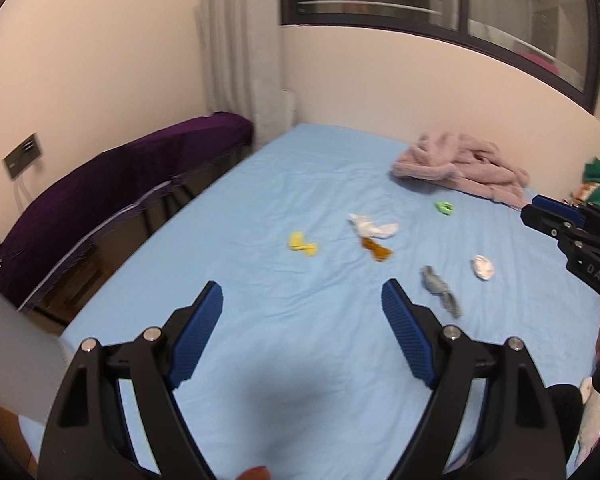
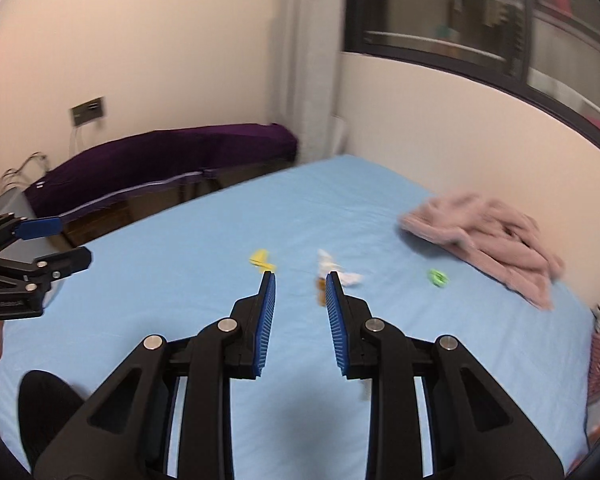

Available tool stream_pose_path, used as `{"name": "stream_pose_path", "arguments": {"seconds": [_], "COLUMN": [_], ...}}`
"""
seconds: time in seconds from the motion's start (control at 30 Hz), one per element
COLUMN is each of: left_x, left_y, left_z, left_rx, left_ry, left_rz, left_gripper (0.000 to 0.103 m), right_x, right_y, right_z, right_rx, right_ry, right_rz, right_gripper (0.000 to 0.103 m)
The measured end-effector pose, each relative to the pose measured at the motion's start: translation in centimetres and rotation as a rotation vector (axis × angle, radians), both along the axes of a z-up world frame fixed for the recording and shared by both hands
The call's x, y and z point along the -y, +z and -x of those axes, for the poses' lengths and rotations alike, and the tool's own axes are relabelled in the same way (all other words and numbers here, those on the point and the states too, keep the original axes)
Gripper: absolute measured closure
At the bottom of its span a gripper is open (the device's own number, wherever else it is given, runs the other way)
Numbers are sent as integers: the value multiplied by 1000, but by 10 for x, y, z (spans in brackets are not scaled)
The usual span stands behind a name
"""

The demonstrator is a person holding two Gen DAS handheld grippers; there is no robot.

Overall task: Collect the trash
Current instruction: 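Move both open tools back over the bed toward the grey sock, then grasp the grey knotted sock with left tool while right tool grasps white tissue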

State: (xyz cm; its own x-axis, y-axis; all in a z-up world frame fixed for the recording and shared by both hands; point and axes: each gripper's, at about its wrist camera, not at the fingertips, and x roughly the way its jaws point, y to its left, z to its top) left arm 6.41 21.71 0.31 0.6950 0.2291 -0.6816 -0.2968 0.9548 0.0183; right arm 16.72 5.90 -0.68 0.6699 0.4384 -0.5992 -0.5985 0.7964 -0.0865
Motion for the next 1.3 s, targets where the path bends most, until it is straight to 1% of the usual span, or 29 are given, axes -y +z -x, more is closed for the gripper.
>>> {"name": "stream_pose_path", "arguments": {"seconds": [0.13, 0.2, 0.3, 0.43, 0.6, 0.8, 1.0, 1.17, 1.3], "left_x": [48, 71, 98, 121, 140, 142, 147, 150, 149], "left_y": [-18, -30, -47, -72, -107, -153, -194, -225, -244], "left_z": [-39, -60, -85, -117, -156, -194, -225, -249, -260], "left_rx": [-9, -24, -44, -70, -111, -171, -226, -263, -282], "left_ry": [-81, -117, -164, -202, -217, -218, -219, -219, -215], "left_rz": [-8, -9, 13, 31, 45, 89, 111, 118, 133], "left_gripper": [21, 21, 21, 21, 21, 21, 21, 21, 21], "right_x": [52, 74, 99, 122, 134, 138, 132, 127, 122], "right_y": [-24, -40, -64, -93, -128, -170, -213, -240, -259], "right_z": [-29, -43, -63, -86, -119, -153, -185, -206, -219], "right_rx": [-18, -52, -85, -129, -161, -210, -256, -286, -305], "right_ry": [-108, -151, -203, -246, -281, -300, -291, -293, -282], "right_rz": [18, 15, 23, 22, 38, 52, 63, 66, 66], "right_gripper": [78, 78, 78, 78, 78, 78, 78, 78, 78]}}
